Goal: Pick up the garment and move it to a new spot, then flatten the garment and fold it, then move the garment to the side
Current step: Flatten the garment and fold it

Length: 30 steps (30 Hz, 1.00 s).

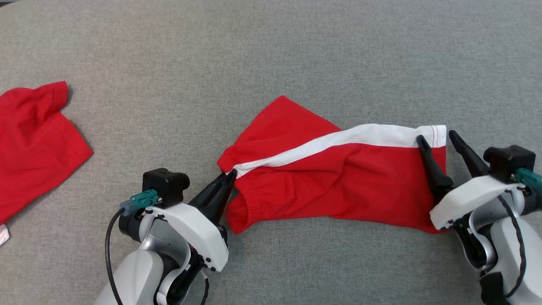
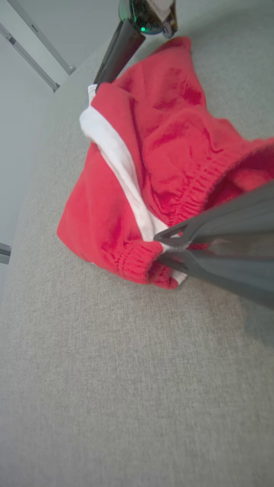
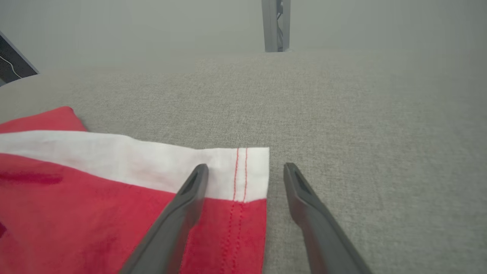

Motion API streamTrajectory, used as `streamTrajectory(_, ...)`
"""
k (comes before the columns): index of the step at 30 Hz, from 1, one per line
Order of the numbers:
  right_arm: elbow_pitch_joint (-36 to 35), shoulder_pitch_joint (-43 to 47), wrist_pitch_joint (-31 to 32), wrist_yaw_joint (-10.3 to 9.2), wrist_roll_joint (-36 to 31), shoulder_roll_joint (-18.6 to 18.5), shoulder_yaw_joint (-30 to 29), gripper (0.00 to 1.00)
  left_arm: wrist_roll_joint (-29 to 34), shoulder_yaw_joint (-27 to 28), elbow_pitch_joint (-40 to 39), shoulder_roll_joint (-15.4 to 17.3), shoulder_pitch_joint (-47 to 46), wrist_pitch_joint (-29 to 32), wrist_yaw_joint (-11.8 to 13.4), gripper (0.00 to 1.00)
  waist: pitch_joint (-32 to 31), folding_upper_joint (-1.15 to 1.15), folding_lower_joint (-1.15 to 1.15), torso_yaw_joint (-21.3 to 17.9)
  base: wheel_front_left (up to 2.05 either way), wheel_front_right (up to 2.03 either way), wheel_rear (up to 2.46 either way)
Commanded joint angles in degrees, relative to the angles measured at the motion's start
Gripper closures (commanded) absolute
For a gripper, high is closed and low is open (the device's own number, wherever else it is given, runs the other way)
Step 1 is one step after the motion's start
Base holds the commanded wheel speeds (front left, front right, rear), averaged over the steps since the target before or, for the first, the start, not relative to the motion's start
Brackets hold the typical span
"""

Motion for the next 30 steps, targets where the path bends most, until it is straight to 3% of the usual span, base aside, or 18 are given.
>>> streamTrajectory(1,1.1,-1.6,1.0,0.02,0.8,-1.1,0.7,0.00,0.3,0.1,0.3,0.3,-1.4,-0.4,-0.2,1.00,0.4,0.00,0.00,0.2,0.00,0.00,0.00)
streamTrajectory(6,3.5,-4.1,4.0,0.02,2.4,-2.6,3.3,0.03,0.3,0.0,0.6,0.1,-1.7,-0.9,-0.3,1.00,0.9,0.00,0.00,0.5,0.00,0.00,0.00)
streamTrajectory(7,3.9,-4.4,4.7,0.02,2.9,-2.9,3.7,0.58,0.3,-0.1,0.7,0.1,-1.8,-1.0,-0.2,1.00,0.9,0.00,0.00,0.5,0.00,0.00,0.00)
streamTrajectory(9,4.3,-5.1,5.0,0.02,3.7,-3.5,4.5,1.00,0.3,-0.2,0.9,0.0,-1.9,-1.4,-0.3,1.00,0.9,0.00,0.00,0.6,0.00,0.00,0.00)
streamTrajectory(18,-0.6,-4.1,-1.2,0.02,4.8,-4.6,5.2,1.00,1.5,0.4,-0.4,0.8,-3.0,-4.7,0.0,1.00,-0.4,0.00,0.00,-0.1,0.00,0.00,0.00)
streamTrajectory(30,-14.4,-3.1,-7.0,0.02,5.4,-5.0,3.0,1.00,4.8,3.0,-9.3,3.0,-7.8,-11.2,0.1,1.00,-4.5,0.00,0.00,-1.2,0.00,0.00,0.00)
